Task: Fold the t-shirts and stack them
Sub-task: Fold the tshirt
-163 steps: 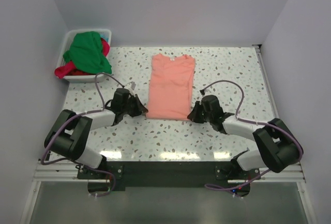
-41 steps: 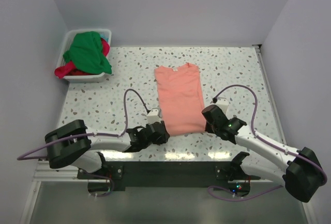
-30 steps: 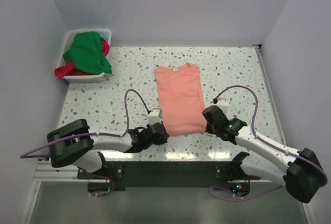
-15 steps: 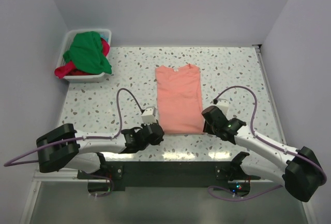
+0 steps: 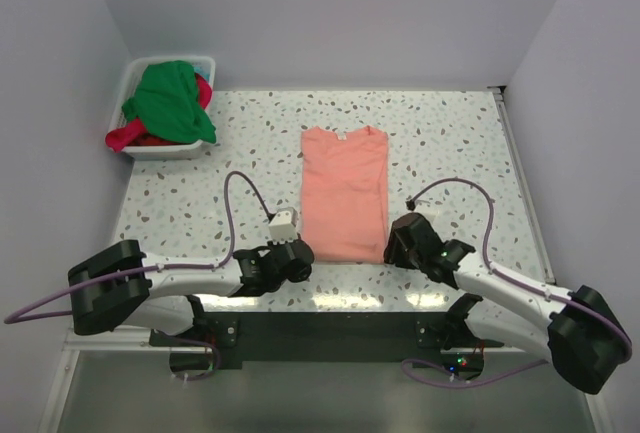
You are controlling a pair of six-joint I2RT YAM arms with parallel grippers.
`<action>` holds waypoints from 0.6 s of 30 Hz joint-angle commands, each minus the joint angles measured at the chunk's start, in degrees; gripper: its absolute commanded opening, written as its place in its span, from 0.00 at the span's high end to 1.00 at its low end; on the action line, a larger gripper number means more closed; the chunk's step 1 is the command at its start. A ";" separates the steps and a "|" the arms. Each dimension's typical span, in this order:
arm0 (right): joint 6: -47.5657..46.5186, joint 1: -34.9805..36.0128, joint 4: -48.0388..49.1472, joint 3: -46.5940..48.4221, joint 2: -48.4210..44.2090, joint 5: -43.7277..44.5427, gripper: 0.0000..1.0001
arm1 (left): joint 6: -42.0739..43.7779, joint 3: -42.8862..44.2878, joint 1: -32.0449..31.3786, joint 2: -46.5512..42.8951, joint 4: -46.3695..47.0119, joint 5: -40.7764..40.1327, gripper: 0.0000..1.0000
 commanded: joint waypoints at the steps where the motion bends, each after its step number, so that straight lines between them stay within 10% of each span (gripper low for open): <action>1: -0.27 0.05 4.05 0.35 -4.57 -1.56 0.55 | -1.15 -0.21 -0.41 -0.18 0.62 -1.69 1.00; 18: -0.45 1.37 5.62 -1.75 -1.24 -4.36 0.55 | -0.89 0.40 -0.41 1.22 1.24 -1.08 1.00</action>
